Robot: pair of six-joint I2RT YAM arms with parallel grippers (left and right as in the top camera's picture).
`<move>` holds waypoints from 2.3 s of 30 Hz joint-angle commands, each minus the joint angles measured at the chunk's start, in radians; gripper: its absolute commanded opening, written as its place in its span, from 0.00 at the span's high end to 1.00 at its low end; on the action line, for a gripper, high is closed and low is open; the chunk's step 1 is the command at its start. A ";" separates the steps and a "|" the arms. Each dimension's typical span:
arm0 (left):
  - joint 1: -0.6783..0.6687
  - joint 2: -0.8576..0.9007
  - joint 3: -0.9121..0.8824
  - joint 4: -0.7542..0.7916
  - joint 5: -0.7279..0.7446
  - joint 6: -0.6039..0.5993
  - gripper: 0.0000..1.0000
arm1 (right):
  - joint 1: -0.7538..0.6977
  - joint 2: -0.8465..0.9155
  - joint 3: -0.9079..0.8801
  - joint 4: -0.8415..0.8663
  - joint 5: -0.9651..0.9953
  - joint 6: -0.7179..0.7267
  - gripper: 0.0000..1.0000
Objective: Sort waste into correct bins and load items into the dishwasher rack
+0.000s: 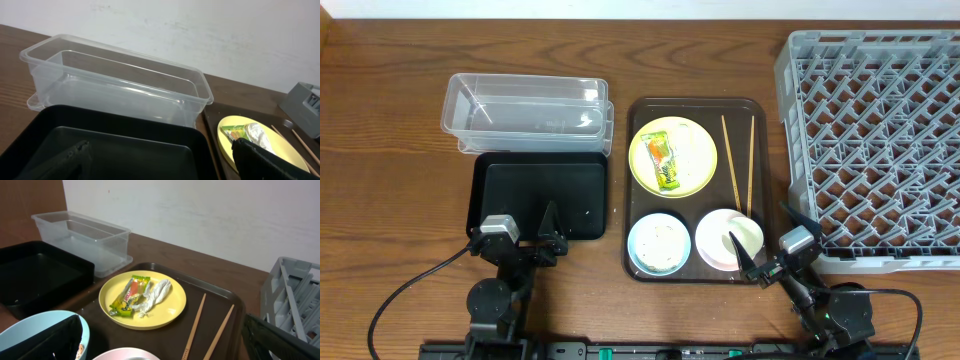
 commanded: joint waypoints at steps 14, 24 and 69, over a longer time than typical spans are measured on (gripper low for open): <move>0.005 -0.006 -0.028 -0.015 -0.001 0.009 0.09 | -0.010 -0.002 -0.002 -0.002 0.002 -0.006 0.01; 0.005 -0.006 -0.028 -0.015 -0.001 0.009 0.09 | -0.010 -0.002 -0.002 -0.002 0.002 -0.006 0.01; 0.005 1.028 1.150 -0.824 0.492 -0.040 0.09 | -0.010 0.897 1.092 -0.646 -0.201 0.166 0.01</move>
